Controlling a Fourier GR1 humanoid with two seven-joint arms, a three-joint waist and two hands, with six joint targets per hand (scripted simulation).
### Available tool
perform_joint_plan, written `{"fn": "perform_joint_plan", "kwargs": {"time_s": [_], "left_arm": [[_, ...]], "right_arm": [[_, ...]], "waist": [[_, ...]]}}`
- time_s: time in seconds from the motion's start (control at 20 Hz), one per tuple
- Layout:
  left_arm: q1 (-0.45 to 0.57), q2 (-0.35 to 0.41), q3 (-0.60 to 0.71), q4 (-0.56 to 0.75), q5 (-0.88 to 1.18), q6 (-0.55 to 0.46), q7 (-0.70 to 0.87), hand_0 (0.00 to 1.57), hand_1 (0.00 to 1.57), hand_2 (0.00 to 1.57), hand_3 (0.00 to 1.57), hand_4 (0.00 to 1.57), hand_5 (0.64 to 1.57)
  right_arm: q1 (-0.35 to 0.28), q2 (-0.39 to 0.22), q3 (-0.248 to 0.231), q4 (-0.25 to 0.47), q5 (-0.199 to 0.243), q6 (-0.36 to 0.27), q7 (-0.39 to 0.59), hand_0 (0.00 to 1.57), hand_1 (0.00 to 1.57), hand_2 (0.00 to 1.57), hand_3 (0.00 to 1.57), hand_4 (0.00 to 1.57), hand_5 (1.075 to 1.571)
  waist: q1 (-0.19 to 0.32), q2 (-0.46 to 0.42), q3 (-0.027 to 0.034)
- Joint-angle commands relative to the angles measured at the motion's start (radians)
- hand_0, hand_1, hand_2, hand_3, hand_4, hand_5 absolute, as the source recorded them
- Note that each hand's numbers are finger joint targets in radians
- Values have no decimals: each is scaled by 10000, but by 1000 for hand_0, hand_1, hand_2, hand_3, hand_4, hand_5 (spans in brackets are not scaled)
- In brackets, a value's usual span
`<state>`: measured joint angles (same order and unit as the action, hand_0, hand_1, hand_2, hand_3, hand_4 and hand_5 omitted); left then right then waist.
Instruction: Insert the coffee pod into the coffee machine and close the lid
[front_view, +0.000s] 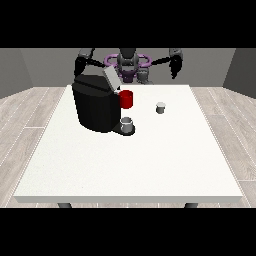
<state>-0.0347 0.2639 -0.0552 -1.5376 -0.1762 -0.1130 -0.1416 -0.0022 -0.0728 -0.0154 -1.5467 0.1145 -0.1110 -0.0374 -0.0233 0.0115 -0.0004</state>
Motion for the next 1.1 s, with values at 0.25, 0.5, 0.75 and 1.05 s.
{"fn": "perform_joint_plan", "kwargs": {"time_s": [0.25, 0.5, 0.75, 1.05], "left_arm": [[-2033, 1138, 468, 1853, -1079, -450, 517, 0, 0, 0, 0, 0, 1571], [-3096, 1837, 752, 2799, -1345, -1019, 1099, 0, 0, 0, 0, 0, 1571], [-3755, 2137, 601, 3852, -1868, -1510, 1049, 0, 0, 0, 0, 0, 1571], [-4199, 1832, 494, 5464, -2980, -371, 256, 0, 0, 0, 0, 0, 1571]], "right_arm": [[-1190, 503, 571, -203, 802, -697, 472, 0, 0, 0, 0, 0, 1571], [-1478, 316, 362, 30, 394, -226, 384, 0, 0, 0, 0, 0, 1571], [-1925, 399, 465, 395, 751, -422, 889, 0, 0, 0, 0, 0, 1571], [-1831, 720, 831, 481, 495, -272, 454, 0, 0, 0, 0, 0, 1571]], "waist": [[-825, 1157, -1], [-1219, 1598, 3], [-1042, 1712, 3], [-1489, 2434, 1]]}}
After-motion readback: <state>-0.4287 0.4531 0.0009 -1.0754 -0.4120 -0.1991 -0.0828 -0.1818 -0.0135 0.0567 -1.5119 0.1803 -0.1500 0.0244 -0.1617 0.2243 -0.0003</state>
